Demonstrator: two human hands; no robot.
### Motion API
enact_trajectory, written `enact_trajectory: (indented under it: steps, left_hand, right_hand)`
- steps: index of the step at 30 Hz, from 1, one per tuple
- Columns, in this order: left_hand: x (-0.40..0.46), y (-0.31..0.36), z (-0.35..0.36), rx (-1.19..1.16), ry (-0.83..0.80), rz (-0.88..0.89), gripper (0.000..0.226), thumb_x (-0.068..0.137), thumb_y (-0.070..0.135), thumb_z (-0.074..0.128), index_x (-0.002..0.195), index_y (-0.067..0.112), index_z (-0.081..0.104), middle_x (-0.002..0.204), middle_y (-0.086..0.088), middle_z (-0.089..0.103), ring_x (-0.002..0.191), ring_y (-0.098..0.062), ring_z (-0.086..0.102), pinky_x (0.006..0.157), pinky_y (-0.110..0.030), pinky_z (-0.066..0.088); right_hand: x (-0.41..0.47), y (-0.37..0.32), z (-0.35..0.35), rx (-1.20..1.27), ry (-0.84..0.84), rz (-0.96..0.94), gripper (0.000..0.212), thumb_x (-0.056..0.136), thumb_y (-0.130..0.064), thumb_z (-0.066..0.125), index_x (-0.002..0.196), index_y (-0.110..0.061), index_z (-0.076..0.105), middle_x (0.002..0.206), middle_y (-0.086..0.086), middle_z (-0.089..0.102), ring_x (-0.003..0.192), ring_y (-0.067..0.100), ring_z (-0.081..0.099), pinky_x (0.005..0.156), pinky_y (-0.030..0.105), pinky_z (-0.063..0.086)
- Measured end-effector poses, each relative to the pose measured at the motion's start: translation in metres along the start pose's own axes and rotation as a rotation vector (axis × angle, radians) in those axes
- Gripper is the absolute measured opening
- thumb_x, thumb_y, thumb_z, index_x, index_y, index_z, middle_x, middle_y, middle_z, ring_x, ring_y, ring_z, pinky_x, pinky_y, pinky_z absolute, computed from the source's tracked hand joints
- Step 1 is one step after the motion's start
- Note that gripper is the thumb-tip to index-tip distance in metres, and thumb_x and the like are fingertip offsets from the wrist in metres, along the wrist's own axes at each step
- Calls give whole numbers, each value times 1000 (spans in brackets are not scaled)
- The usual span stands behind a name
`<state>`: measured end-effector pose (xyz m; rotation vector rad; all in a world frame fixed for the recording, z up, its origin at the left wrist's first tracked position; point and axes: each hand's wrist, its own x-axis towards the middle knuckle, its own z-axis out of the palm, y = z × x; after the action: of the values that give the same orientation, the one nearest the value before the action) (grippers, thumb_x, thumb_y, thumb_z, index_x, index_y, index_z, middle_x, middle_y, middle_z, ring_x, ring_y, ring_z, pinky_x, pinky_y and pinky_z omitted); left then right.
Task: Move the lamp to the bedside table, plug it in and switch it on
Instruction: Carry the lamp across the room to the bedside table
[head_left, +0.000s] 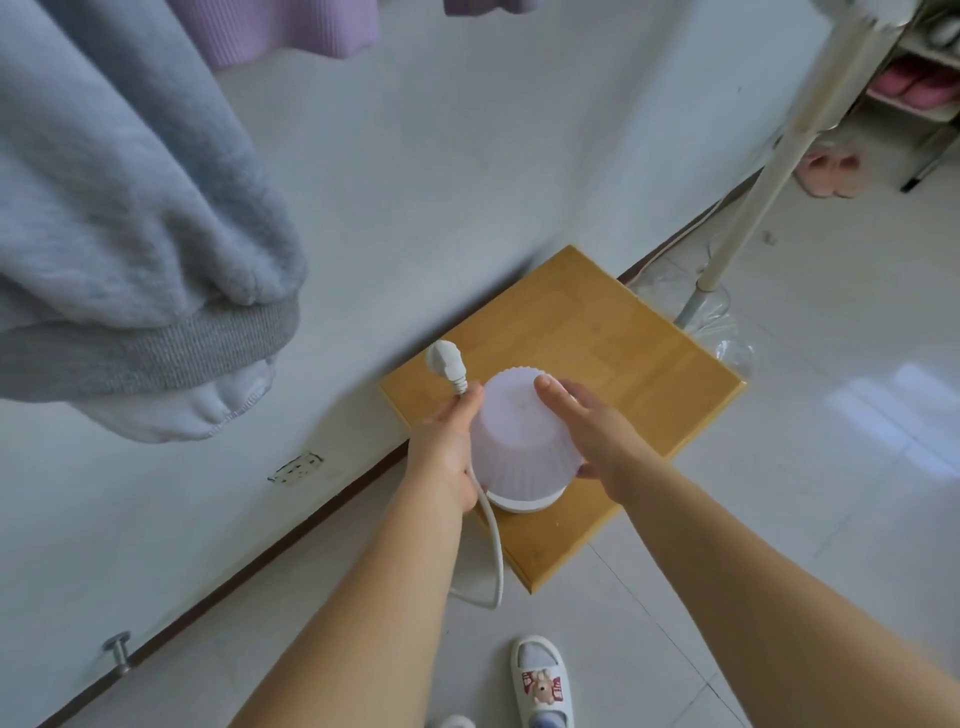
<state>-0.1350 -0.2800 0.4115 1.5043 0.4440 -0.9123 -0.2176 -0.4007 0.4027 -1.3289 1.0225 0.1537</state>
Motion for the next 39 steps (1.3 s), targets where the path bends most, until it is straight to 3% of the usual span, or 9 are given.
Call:
enact_trajectory:
  steps: [9,13,17,20,23,26,29,35,39]
  left_hand:
    - [-107,12,-2,44,-168,138,15,80,45,64,84,31,70,94,3,72,85,-19,64,62,-31,46]
    - [-180,16,-6,78,-350,224,16,80,41,65,90,31,73,96,5,73,85,-18,64,64,-31,46]
    - [-249,18,-6,169,-534,255,12,80,41,66,87,35,73,99,7,71,91,-19,63,76,-41,47]
    - [-292,17,7,224,-652,247,18,82,39,65,94,28,72,108,-1,70,100,-25,62,82,-45,50]
    - [-332,9,25,277,-770,245,27,81,37,67,103,22,71,112,-4,70,104,-26,62,84,-47,51]
    - [-365,-7,46,369,-862,260,24,82,36,66,102,24,71,112,-2,69,105,-26,60,88,-49,50]
    - [-399,-31,71,461,-944,275,13,81,37,68,86,26,72,99,0,70,97,-24,61,77,-43,53]
    - [-474,-109,128,610,-1106,238,22,77,38,72,93,24,71,91,3,65,86,-20,59,69,-40,53]
    - [-535,-179,161,683,-1196,205,9,76,33,74,74,25,71,78,6,66,75,-18,60,58,-33,50]
  right_hand:
    - [-116,-18,-20,113,182,-114,51,78,-69,48,119,-39,54,117,-7,59,105,20,56,86,42,48]
    - [-203,-20,-27,209,322,-202,26,85,-61,45,89,-42,61,93,-16,64,86,5,60,71,30,46]
    - [-290,-14,-37,305,456,-260,32,87,-60,41,69,-44,62,75,-27,61,70,-5,56,56,23,40]
    - [-347,-7,-51,381,549,-253,31,86,-63,41,83,-39,61,78,-25,57,67,-4,56,49,23,44]
    - [-395,9,-69,441,642,-247,36,86,-65,39,104,-36,51,92,-13,52,79,8,51,63,34,46]
    - [-438,29,-85,524,744,-241,39,84,-65,41,107,-35,51,105,-1,54,83,15,53,68,38,47]
    - [-481,55,-102,611,843,-251,39,82,-66,45,108,-37,53,106,-1,55,83,15,54,64,37,48]
    - [-563,128,-148,727,1045,-276,45,83,-66,42,114,-35,54,106,-4,58,83,13,54,58,31,45]
    - [-622,192,-182,826,1166,-259,47,83,-67,42,112,-34,55,100,-6,61,79,12,57,55,30,46]
